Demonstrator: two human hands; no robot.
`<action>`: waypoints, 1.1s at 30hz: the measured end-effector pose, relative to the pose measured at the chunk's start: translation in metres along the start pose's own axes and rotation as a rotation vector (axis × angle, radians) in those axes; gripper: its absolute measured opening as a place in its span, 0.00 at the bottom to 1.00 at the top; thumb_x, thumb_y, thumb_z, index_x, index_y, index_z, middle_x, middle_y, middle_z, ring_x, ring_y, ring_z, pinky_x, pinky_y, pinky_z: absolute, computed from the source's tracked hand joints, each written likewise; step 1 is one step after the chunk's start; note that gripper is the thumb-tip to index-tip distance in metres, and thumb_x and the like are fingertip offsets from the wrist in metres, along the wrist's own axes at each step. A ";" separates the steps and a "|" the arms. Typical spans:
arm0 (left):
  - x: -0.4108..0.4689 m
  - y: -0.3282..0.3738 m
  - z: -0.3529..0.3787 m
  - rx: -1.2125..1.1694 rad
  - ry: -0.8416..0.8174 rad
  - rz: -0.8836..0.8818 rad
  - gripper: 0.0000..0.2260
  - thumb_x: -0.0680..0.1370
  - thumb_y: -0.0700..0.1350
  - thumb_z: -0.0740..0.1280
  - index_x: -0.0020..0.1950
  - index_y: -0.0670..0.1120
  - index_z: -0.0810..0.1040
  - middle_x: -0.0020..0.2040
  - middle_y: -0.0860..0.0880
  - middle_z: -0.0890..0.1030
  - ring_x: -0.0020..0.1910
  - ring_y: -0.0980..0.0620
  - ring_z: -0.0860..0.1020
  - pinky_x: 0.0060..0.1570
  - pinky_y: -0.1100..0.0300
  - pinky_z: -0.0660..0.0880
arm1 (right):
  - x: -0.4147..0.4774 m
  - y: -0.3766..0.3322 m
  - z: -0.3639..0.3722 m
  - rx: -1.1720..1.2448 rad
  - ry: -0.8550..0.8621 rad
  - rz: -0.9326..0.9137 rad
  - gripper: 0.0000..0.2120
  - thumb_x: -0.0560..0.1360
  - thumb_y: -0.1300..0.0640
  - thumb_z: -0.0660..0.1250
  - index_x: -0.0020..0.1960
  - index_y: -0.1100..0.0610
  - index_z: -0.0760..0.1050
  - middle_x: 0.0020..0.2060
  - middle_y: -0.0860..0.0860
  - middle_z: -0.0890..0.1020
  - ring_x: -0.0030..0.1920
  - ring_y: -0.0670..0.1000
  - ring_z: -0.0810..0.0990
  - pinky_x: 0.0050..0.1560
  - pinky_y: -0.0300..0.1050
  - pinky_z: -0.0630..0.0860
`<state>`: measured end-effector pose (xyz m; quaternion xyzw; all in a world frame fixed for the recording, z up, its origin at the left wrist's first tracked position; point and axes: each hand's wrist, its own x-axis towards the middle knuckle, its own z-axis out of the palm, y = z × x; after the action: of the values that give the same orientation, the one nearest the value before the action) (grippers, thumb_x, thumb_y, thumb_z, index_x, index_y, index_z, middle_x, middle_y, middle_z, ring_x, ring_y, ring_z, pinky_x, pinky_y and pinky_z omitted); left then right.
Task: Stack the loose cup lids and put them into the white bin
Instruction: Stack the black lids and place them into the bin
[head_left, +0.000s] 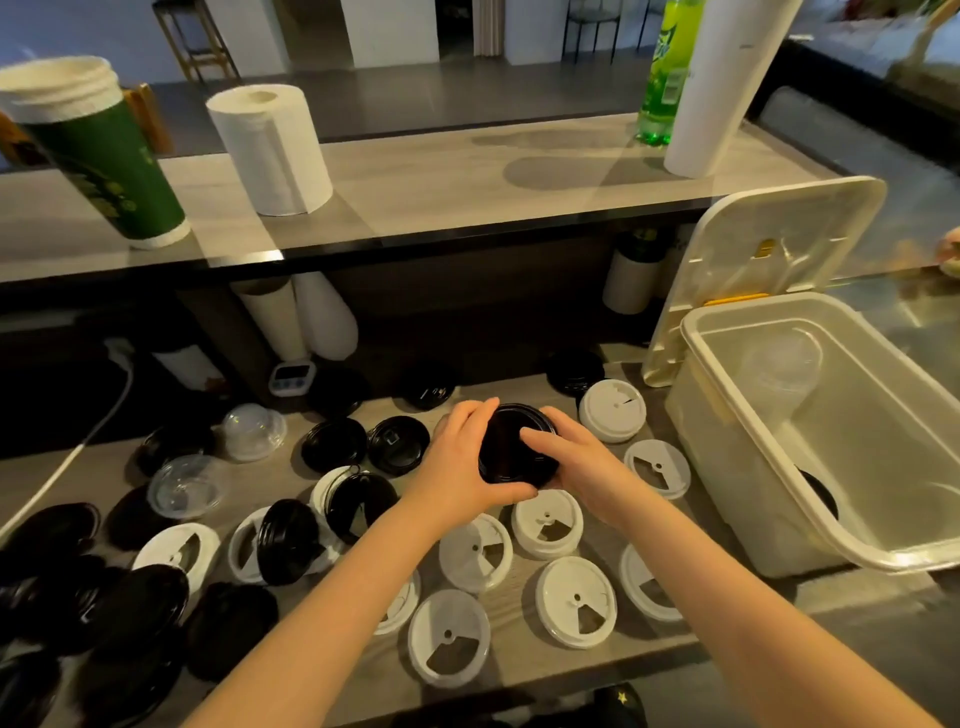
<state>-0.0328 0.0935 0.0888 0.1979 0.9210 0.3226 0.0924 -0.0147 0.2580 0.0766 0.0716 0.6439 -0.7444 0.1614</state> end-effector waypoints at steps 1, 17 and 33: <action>-0.004 -0.006 0.000 -0.027 -0.021 -0.016 0.44 0.68 0.56 0.74 0.77 0.50 0.54 0.71 0.54 0.59 0.71 0.55 0.58 0.67 0.61 0.58 | -0.001 0.000 0.000 0.003 -0.015 0.007 0.13 0.78 0.57 0.63 0.61 0.58 0.72 0.56 0.59 0.80 0.56 0.56 0.81 0.52 0.54 0.78; -0.038 -0.081 -0.019 -0.855 0.223 -0.533 0.02 0.75 0.37 0.67 0.46 0.43 0.76 0.48 0.40 0.81 0.51 0.41 0.80 0.55 0.46 0.75 | 0.044 0.015 0.059 -0.335 -0.151 0.127 0.14 0.80 0.49 0.59 0.63 0.52 0.71 0.52 0.51 0.80 0.50 0.49 0.80 0.48 0.42 0.77; -0.049 -0.132 -0.081 -0.876 0.609 -0.624 0.06 0.75 0.38 0.66 0.48 0.48 0.76 0.48 0.45 0.82 0.51 0.46 0.81 0.55 0.46 0.76 | 0.165 0.078 0.113 -1.666 -0.285 -0.104 0.39 0.75 0.47 0.65 0.78 0.49 0.44 0.77 0.53 0.45 0.76 0.57 0.45 0.74 0.54 0.54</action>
<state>-0.0531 -0.0663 0.0700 -0.2381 0.7026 0.6705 -0.0121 -0.1323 0.1130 -0.0302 -0.1952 0.9581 -0.0352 0.2067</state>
